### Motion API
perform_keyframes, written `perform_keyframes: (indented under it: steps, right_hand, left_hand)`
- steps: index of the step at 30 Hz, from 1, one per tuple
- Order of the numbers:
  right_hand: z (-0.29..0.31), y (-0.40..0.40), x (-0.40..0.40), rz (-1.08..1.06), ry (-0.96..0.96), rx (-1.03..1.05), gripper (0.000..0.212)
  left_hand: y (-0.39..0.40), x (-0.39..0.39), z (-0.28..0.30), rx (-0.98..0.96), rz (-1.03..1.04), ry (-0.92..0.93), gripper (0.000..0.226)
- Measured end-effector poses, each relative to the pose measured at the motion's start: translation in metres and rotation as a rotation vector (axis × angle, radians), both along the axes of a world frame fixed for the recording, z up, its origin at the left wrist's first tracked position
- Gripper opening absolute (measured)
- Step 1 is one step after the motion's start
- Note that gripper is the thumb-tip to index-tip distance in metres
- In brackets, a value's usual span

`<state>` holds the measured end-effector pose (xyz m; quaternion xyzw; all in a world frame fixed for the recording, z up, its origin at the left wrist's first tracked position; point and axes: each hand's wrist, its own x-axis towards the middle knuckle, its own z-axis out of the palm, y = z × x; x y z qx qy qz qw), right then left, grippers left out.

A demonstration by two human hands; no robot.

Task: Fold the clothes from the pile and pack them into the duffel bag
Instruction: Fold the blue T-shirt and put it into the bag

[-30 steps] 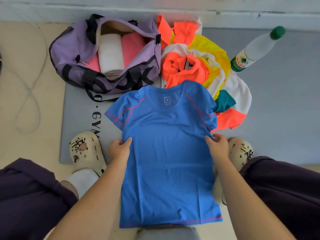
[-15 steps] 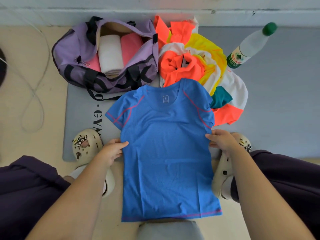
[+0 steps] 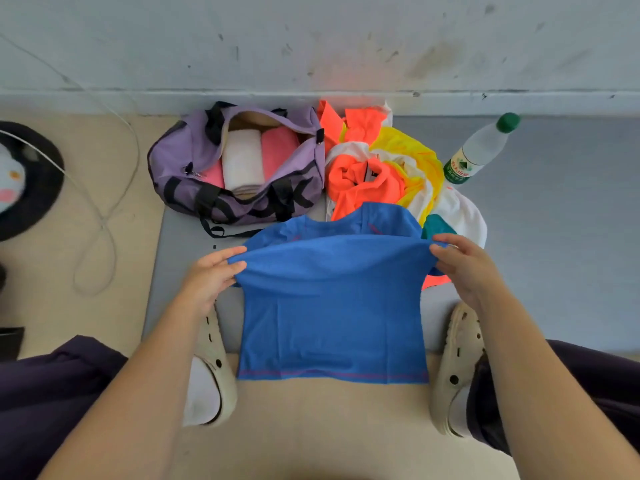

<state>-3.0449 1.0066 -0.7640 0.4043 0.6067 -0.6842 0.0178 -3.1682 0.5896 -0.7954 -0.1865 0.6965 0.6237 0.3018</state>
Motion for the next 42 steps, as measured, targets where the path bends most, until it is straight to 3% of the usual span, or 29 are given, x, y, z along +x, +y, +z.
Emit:
perform_keyframes:
  steps: [3,9,11,15,18,23,28,31,33,37,40,42]
  right_hand:
    - [0.002,-0.005,-0.001,0.056,-0.023,0.104,0.027]
    - [-0.001,-0.003,0.003,0.147,-0.159,0.375,0.018]
    - [-0.002,-0.003,0.005,0.086,-0.123,0.305,0.014]
    - [-0.001,-0.006,0.004,-0.155,0.048,-0.128,0.011]
    - [-0.005,-0.007,0.0,-0.143,0.081,-0.228,0.02]
    - [-0.006,-0.014,-0.007,0.15,-0.083,0.158,0.033]
    - [-0.003,-0.008,-0.011,0.362,-0.21,0.588,0.021]
    - [-0.001,-0.005,-0.014,0.443,-0.229,0.684,0.008]
    - [0.0,-0.004,-0.016,0.464,-0.214,0.726,0.014]
    - [0.009,-0.01,-0.017,0.274,-0.12,0.435,0.023]
    - [0.018,-0.014,-0.021,0.112,-0.046,0.141,0.027]
    - [0.026,-0.014,-0.027,0.096,-0.108,0.153,0.03]
  left_hand:
    - [-0.004,-0.004,0.001,-0.017,0.015,0.026,0.027]
    - [-0.008,-0.003,-0.002,-0.084,0.056,0.06,0.025]
    - [-0.008,0.0,-0.003,-0.108,0.035,0.063,0.024]
    - [-0.007,0.005,-0.005,-0.168,0.03,0.071,0.023]
    - [-0.008,0.006,-0.008,-0.21,0.02,0.067,0.025]
    - [-0.009,0.004,-0.009,-0.23,0.009,0.086,0.024]
    - [-0.005,0.003,-0.007,-0.363,0.001,0.154,0.018]
    - [-0.003,0.001,-0.005,-0.431,-0.006,0.18,0.01]
    - [-0.002,0.0,-0.002,-0.512,-0.045,0.21,0.006]
    - [0.003,-0.008,0.004,-0.411,0.032,0.144,0.013]
    - [0.006,-0.016,0.017,-0.211,0.156,0.097,0.015]
    - [0.007,-0.022,0.027,-0.143,0.191,0.123,0.015]
